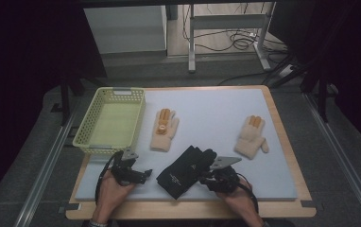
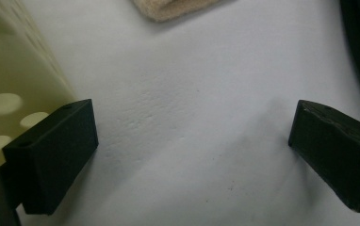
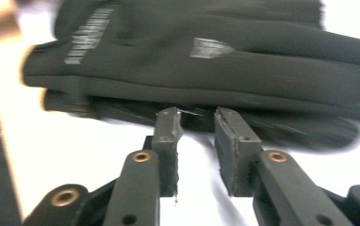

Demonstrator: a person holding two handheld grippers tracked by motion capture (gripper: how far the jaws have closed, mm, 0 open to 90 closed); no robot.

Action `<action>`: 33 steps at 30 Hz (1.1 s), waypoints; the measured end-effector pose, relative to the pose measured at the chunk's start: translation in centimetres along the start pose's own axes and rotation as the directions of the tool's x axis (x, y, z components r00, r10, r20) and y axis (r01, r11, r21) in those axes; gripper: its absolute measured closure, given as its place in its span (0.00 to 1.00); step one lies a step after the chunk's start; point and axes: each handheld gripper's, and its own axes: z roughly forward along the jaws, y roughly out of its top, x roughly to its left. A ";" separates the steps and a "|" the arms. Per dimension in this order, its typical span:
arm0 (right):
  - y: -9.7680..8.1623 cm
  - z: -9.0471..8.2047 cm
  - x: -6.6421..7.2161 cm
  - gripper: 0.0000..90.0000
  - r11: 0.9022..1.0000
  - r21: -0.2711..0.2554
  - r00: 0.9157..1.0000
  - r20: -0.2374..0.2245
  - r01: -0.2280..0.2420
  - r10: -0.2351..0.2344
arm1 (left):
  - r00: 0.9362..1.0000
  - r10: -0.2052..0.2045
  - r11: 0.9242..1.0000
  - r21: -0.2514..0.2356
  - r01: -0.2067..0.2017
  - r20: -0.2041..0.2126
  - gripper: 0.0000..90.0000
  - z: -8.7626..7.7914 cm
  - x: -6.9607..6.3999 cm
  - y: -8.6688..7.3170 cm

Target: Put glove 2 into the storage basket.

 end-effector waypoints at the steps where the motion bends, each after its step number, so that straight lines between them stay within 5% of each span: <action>1: -0.3 -0.5 -0.6 0.75 1.000 -0.002 1.000 0.027 -0.008 0.008 | 1.000 0.000 1.000 0.000 0.000 0.001 0.02 0.0 0.0 0.0; 9: -2.5 -4.0 -5.4 0.58 0.994 -0.057 0.977 0.187 -0.095 0.104 | 1.000 -0.002 1.000 0.001 0.002 0.004 0.02 0.0 0.0 0.0; 10: -3.1 -4.3 -6.2 0.52 0.994 -0.051 0.968 0.230 -0.092 0.102 | 1.000 -0.002 1.000 0.001 0.002 0.005 0.02 0.0 0.1 0.0; 14: -3.8 -4.3 -7.0 0.42 0.997 -0.037 0.954 0.290 -0.072 0.080 | 1.000 -0.002 1.000 0.002 0.002 0.005 0.02 0.0 0.1 0.0; 24: -4.0 -4.1 -7.2 0.34 0.996 -0.040 0.951 0.297 -0.076 0.084 | 1.000 -0.001 1.000 0.002 0.001 0.007 0.05 -0.2 -0.1 0.0; 33: -4.0 -4.1 -7.2 0.30 0.996 -0.040 0.946 0.310 -0.083 0.092 | 0.993 0.028 0.999 -0.021 -0.025 0.112 0.04 -1.7 -2.3 2.3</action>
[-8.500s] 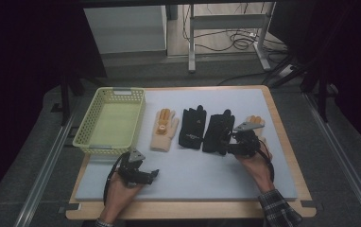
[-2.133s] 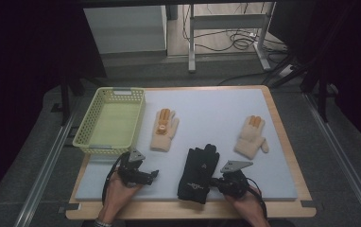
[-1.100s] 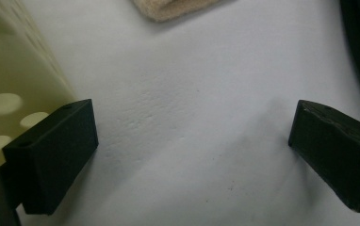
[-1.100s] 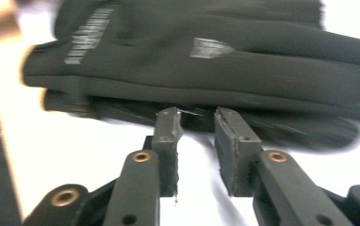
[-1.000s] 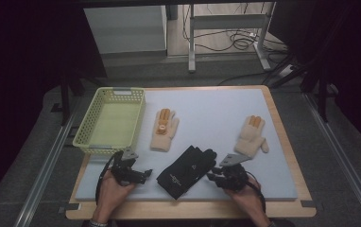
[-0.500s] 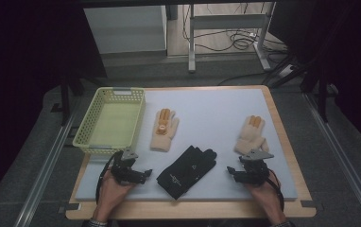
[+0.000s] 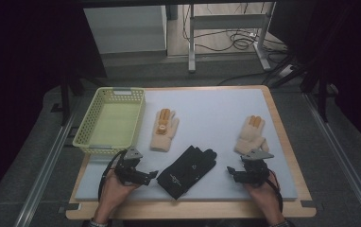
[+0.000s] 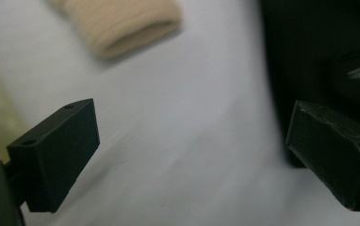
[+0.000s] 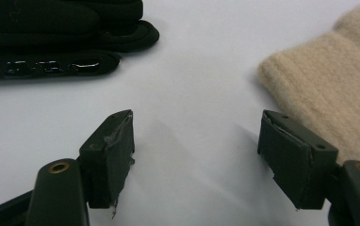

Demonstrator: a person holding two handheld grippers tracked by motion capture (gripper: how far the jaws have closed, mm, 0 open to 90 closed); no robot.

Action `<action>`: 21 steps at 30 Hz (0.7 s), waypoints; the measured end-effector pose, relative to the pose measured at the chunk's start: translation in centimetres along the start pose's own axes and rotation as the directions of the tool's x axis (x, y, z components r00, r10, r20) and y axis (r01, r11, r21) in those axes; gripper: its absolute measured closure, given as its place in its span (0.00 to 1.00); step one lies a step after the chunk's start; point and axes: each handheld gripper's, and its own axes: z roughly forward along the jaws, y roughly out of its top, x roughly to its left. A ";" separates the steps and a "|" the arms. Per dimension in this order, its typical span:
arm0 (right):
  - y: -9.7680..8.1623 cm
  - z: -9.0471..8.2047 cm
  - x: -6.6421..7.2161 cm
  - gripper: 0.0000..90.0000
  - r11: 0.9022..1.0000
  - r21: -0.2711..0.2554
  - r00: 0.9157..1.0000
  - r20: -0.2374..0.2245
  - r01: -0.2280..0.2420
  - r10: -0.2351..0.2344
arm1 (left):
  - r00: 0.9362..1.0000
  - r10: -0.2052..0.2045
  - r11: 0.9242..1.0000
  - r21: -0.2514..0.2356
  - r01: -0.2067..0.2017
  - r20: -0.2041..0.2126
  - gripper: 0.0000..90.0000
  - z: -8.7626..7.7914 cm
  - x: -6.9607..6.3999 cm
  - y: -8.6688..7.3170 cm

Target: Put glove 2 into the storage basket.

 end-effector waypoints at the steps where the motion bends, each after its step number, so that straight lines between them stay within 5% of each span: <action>1: 0.0 0.0 0.0 0.30 1.000 0.000 1.000 0.000 -0.001 0.001 | 1.000 0.005 1.000 -0.003 -0.005 0.014 0.02 -0.1 -0.3 0.4; 6: 0.0 0.0 0.0 0.30 1.000 0.001 1.000 0.000 -0.002 0.002 | 0.996 0.034 0.999 0.000 -0.034 0.078 0.00 -0.2 -2.5 2.8; 10: 0.0 0.0 0.0 0.30 1.000 0.000 1.000 0.002 -0.001 0.001 | 0.989 0.083 0.996 0.015 -0.085 0.120 0.00 1.3 -5.2 4.8; 15: 0.0 0.0 0.0 0.29 1.000 0.001 1.000 0.003 -0.003 0.003 | 0.986 0.139 0.986 0.080 -0.147 0.094 0.00 4.0 -7.6 6.0; 18: 0.0 0.0 0.0 0.28 1.000 0.001 1.000 0.003 -0.003 0.003 | 0.987 0.137 0.984 0.105 -0.145 0.080 0.00 5.3 -7.6 6.3; 21: 0.0 0.0 0.0 0.28 1.000 0.001 1.000 0.003 -0.003 0.003 | 0.988 0.102 0.985 0.128 -0.116 0.114 0.00 6.3 -7.4 6.2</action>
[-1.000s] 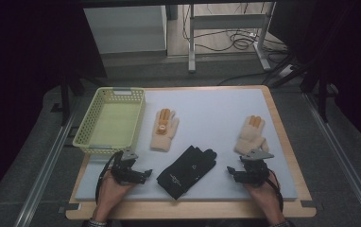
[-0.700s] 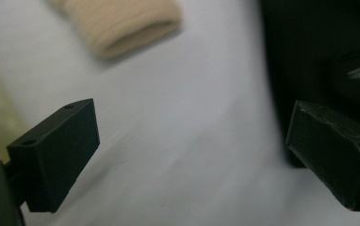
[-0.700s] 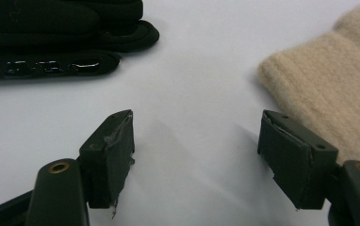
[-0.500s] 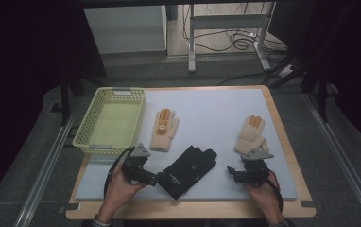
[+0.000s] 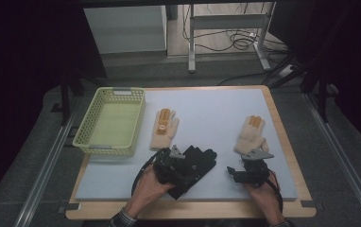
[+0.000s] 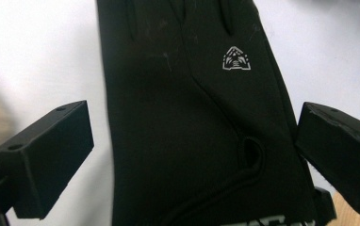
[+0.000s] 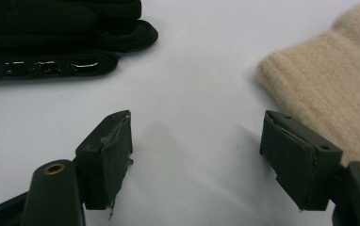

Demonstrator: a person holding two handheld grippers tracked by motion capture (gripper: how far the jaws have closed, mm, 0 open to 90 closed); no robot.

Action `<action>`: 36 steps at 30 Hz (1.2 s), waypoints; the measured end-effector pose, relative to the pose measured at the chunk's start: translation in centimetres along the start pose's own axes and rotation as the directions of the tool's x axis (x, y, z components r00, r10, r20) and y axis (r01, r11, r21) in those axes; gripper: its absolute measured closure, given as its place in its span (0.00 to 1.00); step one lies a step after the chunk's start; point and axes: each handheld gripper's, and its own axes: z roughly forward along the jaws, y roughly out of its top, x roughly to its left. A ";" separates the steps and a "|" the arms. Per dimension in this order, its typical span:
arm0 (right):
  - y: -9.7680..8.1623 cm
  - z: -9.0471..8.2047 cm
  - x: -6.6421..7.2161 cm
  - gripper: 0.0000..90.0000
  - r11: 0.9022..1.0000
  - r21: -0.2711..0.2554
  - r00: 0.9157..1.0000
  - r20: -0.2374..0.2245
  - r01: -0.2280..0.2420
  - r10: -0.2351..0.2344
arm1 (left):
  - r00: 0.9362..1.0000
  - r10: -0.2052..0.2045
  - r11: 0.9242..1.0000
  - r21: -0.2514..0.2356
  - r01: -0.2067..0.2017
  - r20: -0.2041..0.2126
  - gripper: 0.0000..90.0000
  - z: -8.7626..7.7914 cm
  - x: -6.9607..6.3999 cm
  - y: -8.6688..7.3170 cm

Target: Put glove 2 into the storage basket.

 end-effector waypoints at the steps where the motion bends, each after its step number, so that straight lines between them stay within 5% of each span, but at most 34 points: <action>1: 0.0 0.0 0.0 0.28 1.000 0.000 1.000 0.000 0.000 0.000 | 1.000 -0.006 1.000 0.012 0.006 0.010 0.00 0.2 -0.1 -0.1; 4: 0.0 0.0 0.0 0.28 1.000 0.000 1.000 0.000 0.000 0.000 | 1.000 0.003 0.999 0.048 -0.003 0.015 0.00 0.9 -0.8 -0.4; 10: 0.0 0.0 0.0 0.28 1.000 0.000 1.000 0.000 0.000 0.000 | 0.996 0.058 0.995 0.084 -0.051 -0.075 0.00 1.8 -2.0 -0.5; 17: 0.0 0.0 0.0 0.28 1.000 0.001 1.000 0.001 0.000 0.000 | 0.997 0.017 0.994 0.108 -0.008 -0.076 0.04 1.8 -1.4 0.0; 19: 0.0 0.0 0.0 0.28 1.000 0.001 1.000 0.000 0.000 0.000 | 0.997 0.018 0.994 0.109 -0.010 -0.077 0.11 1.5 -1.4 0.0; 20: 0.0 0.0 0.0 0.28 1.000 0.001 1.000 0.001 0.000 0.000 | 0.997 0.016 0.994 0.107 -0.007 -0.080 0.26 1.2 -1.3 0.0; 21: 0.0 0.0 0.0 0.28 1.000 0.001 1.000 0.001 0.000 0.000 | 0.997 0.015 0.994 0.105 -0.007 -0.079 0.26 0.9 -1.1 0.0; 22: 0.0 0.0 0.0 0.27 1.000 0.001 1.000 0.004 0.000 0.000 | 0.997 0.015 0.995 0.104 -0.007 -0.080 0.43 0.7 -0.9 -0.1; 28: 0.0 0.0 0.0 0.27 1.000 0.001 1.000 0.004 0.000 0.000 | 0.992 0.056 0.992 0.116 -0.043 -0.117 0.71 0.2 -0.7 0.0; 36: 0.0 0.0 0.0 0.27 1.000 0.001 1.000 0.003 -0.001 0.001 | 0.996 0.025 0.997 0.070 -0.019 -0.087 0.73 -1.0 0.5 0.4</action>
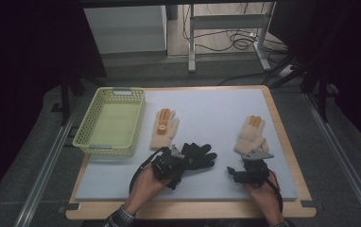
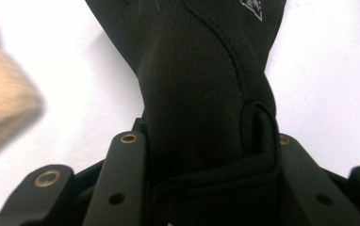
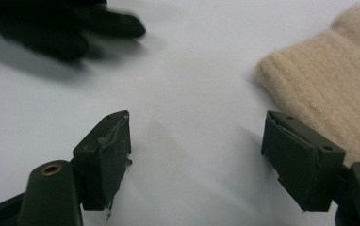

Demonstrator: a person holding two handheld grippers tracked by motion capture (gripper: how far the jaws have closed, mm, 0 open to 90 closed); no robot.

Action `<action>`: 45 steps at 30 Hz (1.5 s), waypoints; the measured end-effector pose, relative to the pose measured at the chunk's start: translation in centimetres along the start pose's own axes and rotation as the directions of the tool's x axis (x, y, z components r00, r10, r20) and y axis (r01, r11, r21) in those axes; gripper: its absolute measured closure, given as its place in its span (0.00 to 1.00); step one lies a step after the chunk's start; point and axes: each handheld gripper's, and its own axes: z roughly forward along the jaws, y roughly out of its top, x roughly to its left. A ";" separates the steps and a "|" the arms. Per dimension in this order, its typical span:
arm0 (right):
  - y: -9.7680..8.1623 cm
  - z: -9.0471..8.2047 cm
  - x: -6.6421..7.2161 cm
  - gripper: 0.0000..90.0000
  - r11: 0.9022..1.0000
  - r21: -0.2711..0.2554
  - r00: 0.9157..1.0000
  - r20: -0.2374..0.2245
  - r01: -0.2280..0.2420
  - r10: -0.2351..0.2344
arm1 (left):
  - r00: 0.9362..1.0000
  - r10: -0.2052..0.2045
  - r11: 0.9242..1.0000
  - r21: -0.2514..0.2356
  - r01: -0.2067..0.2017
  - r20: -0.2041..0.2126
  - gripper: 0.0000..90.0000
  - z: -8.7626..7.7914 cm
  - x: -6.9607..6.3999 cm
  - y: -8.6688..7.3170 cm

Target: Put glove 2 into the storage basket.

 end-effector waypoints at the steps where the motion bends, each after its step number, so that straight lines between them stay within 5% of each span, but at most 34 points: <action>1: 0.0 0.0 0.0 0.27 1.000 0.000 1.000 0.000 0.000 0.000 | 1.000 0.001 1.000 -0.007 -0.001 -0.008 0.73 -0.2 0.1 0.1; 13: 0.0 0.0 0.0 0.27 1.000 0.000 1.000 0.000 -0.002 0.002 | 0.998 -0.029 0.999 -0.045 0.026 -0.064 0.72 -3.8 3.0 2.2; 26: 0.0 0.0 0.0 0.27 1.000 -0.002 1.000 0.000 0.003 -0.003 | 0.982 -0.096 0.993 -0.078 0.084 -0.162 0.71 -7.9 7.7 3.8; 29: 0.0 0.0 0.0 0.27 1.000 -0.001 1.000 0.000 0.002 -0.002 | 0.974 -0.126 0.990 -0.084 0.112 -0.188 0.71 -8.8 9.3 3.8; 36: 0.0 0.0 0.0 0.26 1.000 -0.003 1.000 0.000 0.001 -0.001 | 0.941 -0.221 0.974 -0.104 0.201 -0.255 0.71 -10.7 13.1 2.7; 45: 0.0 0.0 0.0 0.26 1.000 -0.003 1.000 0.001 0.001 -0.001 | 0.885 -0.344 0.939 -0.111 0.325 -0.314 0.70 -12.0 18.4 0.2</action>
